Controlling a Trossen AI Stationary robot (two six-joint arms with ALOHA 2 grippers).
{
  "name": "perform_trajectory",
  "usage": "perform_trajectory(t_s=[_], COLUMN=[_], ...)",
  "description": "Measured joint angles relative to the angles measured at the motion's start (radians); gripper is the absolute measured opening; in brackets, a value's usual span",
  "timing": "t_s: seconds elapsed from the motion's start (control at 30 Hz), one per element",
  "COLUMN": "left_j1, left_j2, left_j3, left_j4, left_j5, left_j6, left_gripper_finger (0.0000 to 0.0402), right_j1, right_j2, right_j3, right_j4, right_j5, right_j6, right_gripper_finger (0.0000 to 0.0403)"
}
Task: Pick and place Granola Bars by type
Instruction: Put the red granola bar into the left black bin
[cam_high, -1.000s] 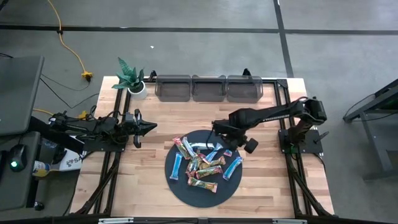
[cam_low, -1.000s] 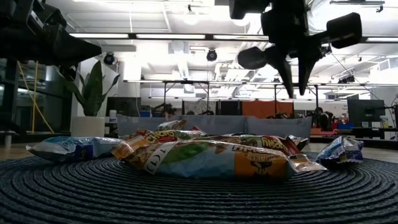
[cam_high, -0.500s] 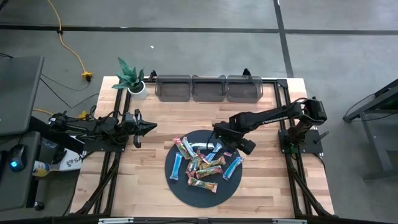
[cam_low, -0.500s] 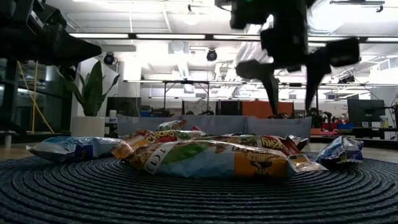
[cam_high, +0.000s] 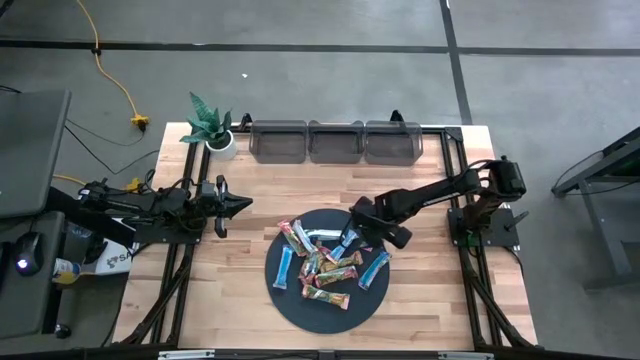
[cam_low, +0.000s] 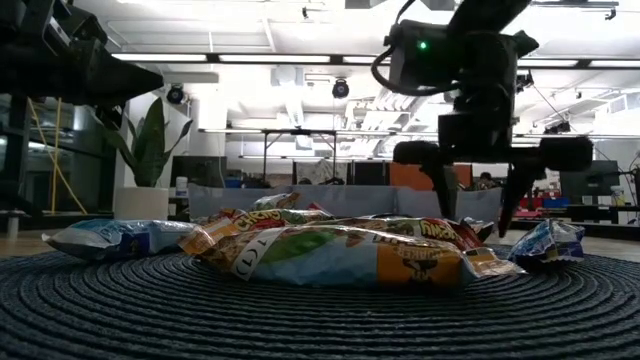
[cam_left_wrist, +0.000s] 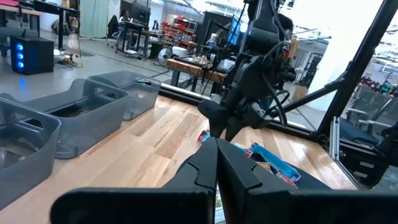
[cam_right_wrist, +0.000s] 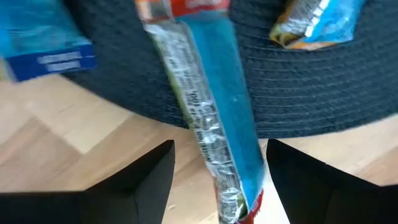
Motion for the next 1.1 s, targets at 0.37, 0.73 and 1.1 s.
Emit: perform_trajectory(t_s=[0.37, 0.73, 1.1], left_j1=[0.000, 0.000, 0.000], left_j2=[0.000, 0.000, 0.000], left_j3=[0.000, 0.000, 0.000], left_j4=[0.000, 0.000, 0.000], left_j5=[0.000, 0.000, 0.000], left_j6=[0.000, 0.000, 0.000], left_gripper_finger=[0.0001, 0.0001, 0.0001], right_j1=[-0.003, -0.003, -0.003], right_j2=[0.000, 0.000, 0.000], right_j3=[-0.013, -0.013, -0.013], right_j4=[0.128, 0.126, 0.122], right_j5=[-0.012, -0.073, -0.109], right_j6=[0.000, 0.093, 0.160], right_gripper_finger=[0.0238, 0.0223, 0.0193])
